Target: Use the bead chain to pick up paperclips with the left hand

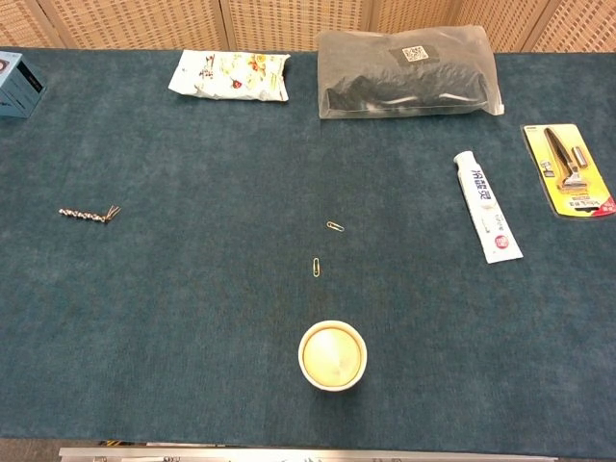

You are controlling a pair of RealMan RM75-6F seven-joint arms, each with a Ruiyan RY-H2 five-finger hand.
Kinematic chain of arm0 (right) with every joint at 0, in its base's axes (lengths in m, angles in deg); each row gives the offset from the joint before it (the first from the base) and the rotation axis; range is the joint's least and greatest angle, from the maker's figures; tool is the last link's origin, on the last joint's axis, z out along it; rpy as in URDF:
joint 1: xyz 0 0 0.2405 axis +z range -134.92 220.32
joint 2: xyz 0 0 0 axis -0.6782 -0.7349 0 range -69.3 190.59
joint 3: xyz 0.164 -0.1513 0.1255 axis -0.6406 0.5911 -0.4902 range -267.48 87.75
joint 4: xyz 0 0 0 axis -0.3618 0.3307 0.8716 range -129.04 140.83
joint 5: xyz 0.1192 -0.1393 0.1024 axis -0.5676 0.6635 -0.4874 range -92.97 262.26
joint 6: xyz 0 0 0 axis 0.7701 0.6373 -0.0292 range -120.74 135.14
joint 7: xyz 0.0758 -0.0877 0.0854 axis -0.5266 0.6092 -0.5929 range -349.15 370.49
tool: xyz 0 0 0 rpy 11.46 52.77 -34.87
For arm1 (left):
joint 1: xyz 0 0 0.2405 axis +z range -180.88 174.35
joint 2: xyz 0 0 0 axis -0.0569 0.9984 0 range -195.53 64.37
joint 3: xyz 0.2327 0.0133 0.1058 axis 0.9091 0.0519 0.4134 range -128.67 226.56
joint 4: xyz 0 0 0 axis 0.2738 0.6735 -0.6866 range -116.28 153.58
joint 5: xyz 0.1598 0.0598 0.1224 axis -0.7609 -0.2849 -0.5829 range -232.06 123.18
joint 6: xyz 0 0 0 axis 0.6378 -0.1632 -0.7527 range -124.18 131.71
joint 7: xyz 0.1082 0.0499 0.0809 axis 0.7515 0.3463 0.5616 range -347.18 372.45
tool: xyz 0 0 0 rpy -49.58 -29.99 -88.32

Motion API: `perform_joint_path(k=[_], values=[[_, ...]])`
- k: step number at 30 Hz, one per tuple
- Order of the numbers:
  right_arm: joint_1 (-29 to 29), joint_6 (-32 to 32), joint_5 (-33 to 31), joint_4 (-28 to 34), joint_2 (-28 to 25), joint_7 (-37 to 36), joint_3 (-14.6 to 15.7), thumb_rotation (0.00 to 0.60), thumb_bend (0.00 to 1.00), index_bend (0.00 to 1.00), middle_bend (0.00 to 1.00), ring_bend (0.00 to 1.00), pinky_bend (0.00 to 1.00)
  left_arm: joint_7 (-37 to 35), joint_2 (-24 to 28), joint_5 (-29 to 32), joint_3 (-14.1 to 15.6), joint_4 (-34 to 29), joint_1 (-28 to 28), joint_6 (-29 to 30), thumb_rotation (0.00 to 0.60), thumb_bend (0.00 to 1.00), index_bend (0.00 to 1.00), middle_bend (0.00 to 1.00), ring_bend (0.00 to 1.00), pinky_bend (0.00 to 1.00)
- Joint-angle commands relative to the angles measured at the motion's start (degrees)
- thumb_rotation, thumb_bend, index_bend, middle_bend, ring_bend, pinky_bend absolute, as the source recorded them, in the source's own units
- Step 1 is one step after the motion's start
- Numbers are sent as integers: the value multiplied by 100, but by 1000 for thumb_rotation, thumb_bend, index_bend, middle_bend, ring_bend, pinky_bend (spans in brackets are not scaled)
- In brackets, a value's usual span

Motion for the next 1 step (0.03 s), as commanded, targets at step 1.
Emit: perform_joint_path(k=[1], values=[[-5,9,-10,-1,-11,-20,8,600,630,440,355,202,333,-14,-57,-19,-39,64,-10,-98,600,346,576,382,231,348]])
